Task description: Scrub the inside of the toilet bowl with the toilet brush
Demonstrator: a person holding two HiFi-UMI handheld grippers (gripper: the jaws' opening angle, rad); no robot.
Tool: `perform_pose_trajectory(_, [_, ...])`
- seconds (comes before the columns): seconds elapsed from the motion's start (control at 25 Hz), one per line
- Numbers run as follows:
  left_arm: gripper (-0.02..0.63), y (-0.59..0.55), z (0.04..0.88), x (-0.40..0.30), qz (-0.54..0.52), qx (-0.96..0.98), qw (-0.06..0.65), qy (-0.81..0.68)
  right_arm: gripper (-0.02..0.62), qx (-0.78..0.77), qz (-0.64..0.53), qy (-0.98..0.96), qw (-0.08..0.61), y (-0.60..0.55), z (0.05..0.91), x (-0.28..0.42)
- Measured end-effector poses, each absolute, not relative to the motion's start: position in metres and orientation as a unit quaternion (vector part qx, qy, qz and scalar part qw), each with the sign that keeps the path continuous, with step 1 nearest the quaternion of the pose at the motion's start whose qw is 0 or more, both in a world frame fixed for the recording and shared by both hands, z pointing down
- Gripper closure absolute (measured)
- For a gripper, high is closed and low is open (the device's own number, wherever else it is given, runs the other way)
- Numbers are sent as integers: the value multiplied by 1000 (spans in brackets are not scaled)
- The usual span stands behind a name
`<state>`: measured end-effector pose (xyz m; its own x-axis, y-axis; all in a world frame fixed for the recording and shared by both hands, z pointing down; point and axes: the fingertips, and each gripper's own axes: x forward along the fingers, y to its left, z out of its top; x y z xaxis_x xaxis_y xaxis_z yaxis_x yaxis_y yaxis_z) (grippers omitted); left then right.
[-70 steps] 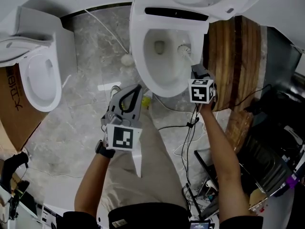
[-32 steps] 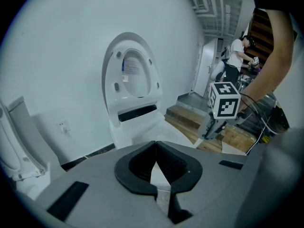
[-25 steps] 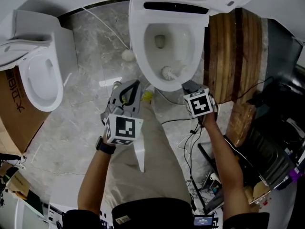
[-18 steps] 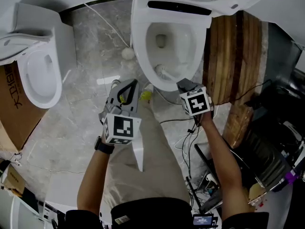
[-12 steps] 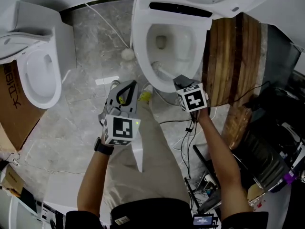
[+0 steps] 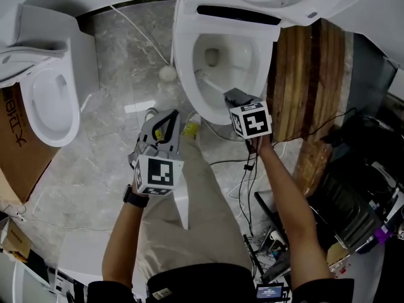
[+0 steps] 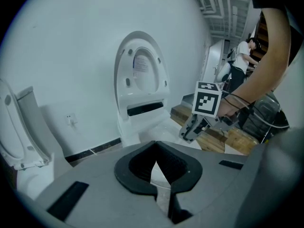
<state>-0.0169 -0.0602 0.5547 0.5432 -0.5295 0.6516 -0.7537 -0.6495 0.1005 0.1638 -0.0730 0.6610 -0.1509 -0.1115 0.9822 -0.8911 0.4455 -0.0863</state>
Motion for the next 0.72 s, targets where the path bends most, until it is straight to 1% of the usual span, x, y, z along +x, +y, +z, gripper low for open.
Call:
perform_pose_trajectory(0.16, [588,-66,559,-18,299,857,191,-374,437,392,354,-674,517,-92,664,166])
perform_pose_trajectory(0.24, [588,-68,559,-18,298,857,192,-374,437,393,334,-677,526,-97,664,177])
perform_pose_trajectory(0.44, [588,-74,568,-24,307,850,197,-380,437,375,264,-662,593,-96,672,219])
perform_pose_trajectory(0.6, [588,-74,572,-18,309,848,203,-381,437,309,203,-655,659,-77,685,235])
perform_pose_trajectory(0.72, [588,-74,570,-9,307,850,205,-375,437,265,206,-663,669,-53,689,226])
